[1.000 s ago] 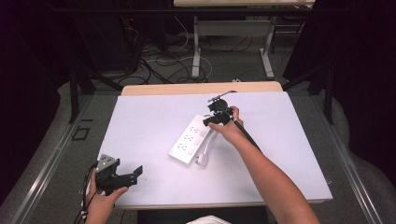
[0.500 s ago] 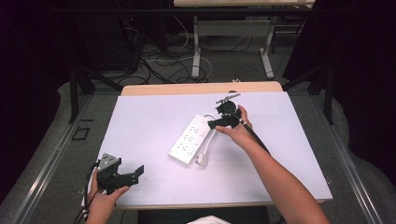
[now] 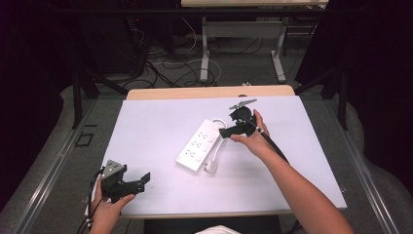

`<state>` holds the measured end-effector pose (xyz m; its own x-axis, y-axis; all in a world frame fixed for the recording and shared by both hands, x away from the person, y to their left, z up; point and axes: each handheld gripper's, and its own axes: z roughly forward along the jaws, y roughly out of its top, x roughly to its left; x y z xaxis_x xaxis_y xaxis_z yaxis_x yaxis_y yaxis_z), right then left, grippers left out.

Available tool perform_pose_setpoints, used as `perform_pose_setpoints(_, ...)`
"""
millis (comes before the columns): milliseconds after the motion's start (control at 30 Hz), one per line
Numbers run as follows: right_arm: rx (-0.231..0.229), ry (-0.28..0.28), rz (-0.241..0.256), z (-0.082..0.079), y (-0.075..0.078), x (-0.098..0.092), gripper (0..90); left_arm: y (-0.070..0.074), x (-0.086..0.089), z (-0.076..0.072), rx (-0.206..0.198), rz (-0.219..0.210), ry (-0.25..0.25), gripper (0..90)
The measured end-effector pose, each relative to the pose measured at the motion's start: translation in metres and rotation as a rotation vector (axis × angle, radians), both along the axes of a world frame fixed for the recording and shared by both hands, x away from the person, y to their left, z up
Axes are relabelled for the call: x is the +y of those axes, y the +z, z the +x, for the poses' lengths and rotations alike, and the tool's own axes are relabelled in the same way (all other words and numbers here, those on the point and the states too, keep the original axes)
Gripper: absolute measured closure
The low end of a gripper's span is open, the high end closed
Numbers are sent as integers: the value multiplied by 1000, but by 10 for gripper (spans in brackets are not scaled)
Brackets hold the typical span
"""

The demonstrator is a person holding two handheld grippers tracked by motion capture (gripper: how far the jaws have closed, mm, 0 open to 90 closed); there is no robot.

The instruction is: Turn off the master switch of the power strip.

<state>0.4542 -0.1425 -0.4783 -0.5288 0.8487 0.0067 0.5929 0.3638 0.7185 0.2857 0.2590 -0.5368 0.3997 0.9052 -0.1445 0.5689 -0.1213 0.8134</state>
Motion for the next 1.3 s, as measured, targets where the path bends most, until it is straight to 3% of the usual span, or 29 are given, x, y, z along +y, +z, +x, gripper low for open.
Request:
perform_pose_setpoints(567, -40, 28, 24, -32, 11, -26, 0, 1, -1, 0, 2, 2, -2, 28)
perform_pose_setpoints(1300, -95, -6, 45, -73, 13, -70, 0, 0, -1, 0, -3, 3, -1, 28)
